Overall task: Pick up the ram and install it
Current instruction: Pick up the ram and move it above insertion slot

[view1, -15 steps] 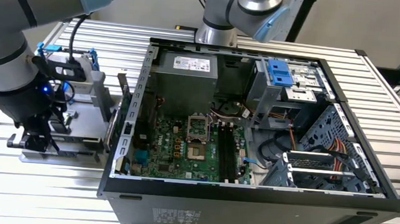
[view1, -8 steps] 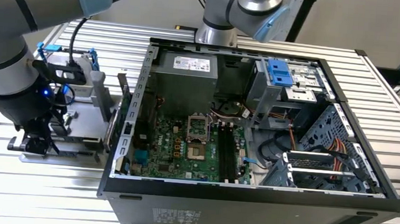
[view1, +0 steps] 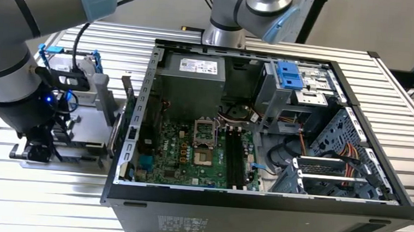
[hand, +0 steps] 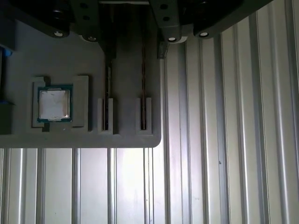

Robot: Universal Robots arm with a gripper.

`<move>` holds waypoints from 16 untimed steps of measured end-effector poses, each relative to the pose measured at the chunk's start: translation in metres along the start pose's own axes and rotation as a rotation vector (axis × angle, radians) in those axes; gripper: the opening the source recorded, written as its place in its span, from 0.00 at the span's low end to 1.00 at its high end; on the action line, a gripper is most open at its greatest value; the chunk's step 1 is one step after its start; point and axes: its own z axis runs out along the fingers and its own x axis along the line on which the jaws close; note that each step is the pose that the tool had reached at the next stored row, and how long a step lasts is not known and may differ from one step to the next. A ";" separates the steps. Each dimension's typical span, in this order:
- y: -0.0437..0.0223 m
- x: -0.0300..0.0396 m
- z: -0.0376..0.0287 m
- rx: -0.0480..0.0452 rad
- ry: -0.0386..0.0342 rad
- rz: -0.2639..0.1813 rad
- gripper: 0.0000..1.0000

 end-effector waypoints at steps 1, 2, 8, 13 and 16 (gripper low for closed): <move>0.0000 0.0001 0.0009 0.0001 -0.0001 0.000 1.00; 0.0000 0.0003 0.0018 0.0000 0.0000 0.000 1.00; 0.0000 0.0007 0.0078 0.0001 0.0000 0.000 1.00; 0.0000 0.0017 0.0118 0.0001 -0.0001 0.000 1.00; 0.0001 0.0028 0.0135 0.0001 0.0000 0.000 1.00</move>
